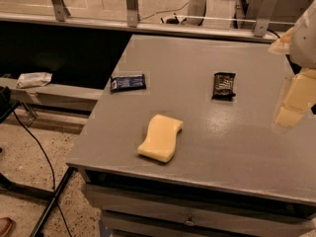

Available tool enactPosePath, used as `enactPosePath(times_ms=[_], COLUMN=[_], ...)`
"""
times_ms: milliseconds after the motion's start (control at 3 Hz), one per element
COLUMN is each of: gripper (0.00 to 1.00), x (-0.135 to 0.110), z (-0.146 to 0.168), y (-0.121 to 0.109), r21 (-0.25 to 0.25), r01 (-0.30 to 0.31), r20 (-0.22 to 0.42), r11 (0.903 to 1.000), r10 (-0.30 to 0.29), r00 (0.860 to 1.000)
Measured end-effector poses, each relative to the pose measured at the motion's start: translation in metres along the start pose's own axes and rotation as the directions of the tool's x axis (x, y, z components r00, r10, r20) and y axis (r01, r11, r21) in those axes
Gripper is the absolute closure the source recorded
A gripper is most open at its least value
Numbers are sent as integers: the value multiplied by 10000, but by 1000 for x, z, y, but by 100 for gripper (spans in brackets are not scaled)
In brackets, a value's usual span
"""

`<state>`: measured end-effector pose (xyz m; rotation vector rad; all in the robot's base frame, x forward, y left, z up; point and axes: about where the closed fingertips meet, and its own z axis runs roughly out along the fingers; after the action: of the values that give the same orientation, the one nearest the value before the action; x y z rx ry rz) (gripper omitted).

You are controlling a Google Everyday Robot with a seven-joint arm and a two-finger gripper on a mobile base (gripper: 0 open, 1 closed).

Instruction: Pick rxbar chocolate

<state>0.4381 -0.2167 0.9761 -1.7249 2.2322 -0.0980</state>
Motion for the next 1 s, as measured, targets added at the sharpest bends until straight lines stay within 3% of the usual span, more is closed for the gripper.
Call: enactPosePath(times_ms=[333, 667, 1000], gripper=[0, 0, 0], x=[0, -9, -19], z=[0, 3, 18], y=[0, -27, -71], r21=[2, 204, 238], r01=[0, 388, 708], r20=[1, -14, -138], r11=[10000, 9990, 9972], r10=[0, -387, -705], r00=[10000, 9992, 9974])
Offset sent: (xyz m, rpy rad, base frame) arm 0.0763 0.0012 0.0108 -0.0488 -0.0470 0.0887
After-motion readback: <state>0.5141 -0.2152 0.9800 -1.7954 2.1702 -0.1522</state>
